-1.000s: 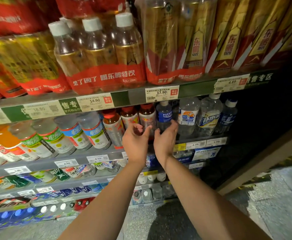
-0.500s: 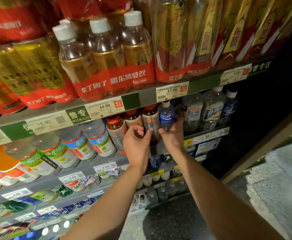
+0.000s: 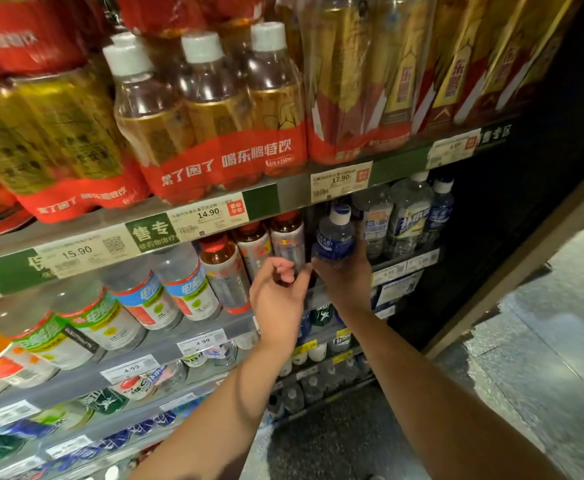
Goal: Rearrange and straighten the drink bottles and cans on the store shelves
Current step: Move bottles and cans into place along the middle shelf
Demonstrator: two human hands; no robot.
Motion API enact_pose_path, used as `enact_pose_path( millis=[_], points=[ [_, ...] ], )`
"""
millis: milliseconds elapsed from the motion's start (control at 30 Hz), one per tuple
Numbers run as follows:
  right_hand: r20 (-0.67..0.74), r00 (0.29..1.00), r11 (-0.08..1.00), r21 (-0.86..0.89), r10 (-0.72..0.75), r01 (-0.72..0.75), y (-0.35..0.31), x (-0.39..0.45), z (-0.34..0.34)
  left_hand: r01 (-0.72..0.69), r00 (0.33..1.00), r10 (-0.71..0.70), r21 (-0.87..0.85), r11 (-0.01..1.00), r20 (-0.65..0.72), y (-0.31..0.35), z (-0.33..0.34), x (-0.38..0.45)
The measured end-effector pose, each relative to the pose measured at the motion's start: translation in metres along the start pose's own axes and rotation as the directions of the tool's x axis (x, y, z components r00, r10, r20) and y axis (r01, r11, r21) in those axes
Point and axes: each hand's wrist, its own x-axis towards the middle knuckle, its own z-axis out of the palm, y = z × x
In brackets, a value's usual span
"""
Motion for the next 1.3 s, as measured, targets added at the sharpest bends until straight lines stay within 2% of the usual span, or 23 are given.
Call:
enact_pose_path(
  millis=[167,267,367,500,633,700,933,1100,1167,1300],
  points=[
    [-0.114,0.993,0.984,0.177,-0.016,0.036,0.005,-0.010,-0.042,0.057,0.987,-0.035,-0.138,0.989,0.157,0.013,0.029,-0.008],
    [-0.144,0.990,0.976,0.212,-0.015,0.046,0.016,-0.012,-0.079,-0.030,0.979,0.044,-0.077,0.997,0.198,0.021,0.060,-0.014],
    [-0.152,0.988,0.972,0.231,-0.001,0.037,0.037,-0.005,-0.115,-0.142,0.977,0.141,-0.003,0.990,0.162,0.029,0.099,-0.019],
    [-0.089,0.995,0.973,0.228,0.040,-0.019,0.066,0.013,-0.161,-0.165,0.970,0.142,0.102,0.981,0.200,0.058,0.149,-0.022],
    [-0.028,1.000,0.978,0.210,0.005,0.001,0.081,0.032,-0.193,-0.233,0.971,0.205,0.294,0.927,0.124,0.074,0.193,-0.018],
    [0.021,1.000,0.977,0.212,0.003,-0.008,0.086,0.042,-0.202,-0.215,0.977,0.202,0.373,0.902,0.073,0.078,0.206,-0.017],
    [0.166,0.986,0.963,0.265,0.006,-0.050,0.094,0.058,-0.215,-0.177,0.970,0.234,0.467,0.866,-0.067,0.084,0.231,-0.024],
    [0.178,0.984,0.962,0.273,-0.022,-0.027,0.091,0.062,-0.218,-0.188,0.948,0.302,0.601,0.777,-0.095,0.087,0.245,-0.029],
    [0.197,0.980,0.959,0.283,-0.022,-0.035,0.093,0.064,-0.221,-0.193,0.956,0.286,0.586,0.787,-0.069,0.089,0.246,-0.031],
    [0.186,0.983,0.941,0.335,-0.013,-0.051,0.098,0.065,-0.227,-0.108,0.985,0.155,0.424,0.899,-0.079,0.095,0.245,-0.039]
  ],
)
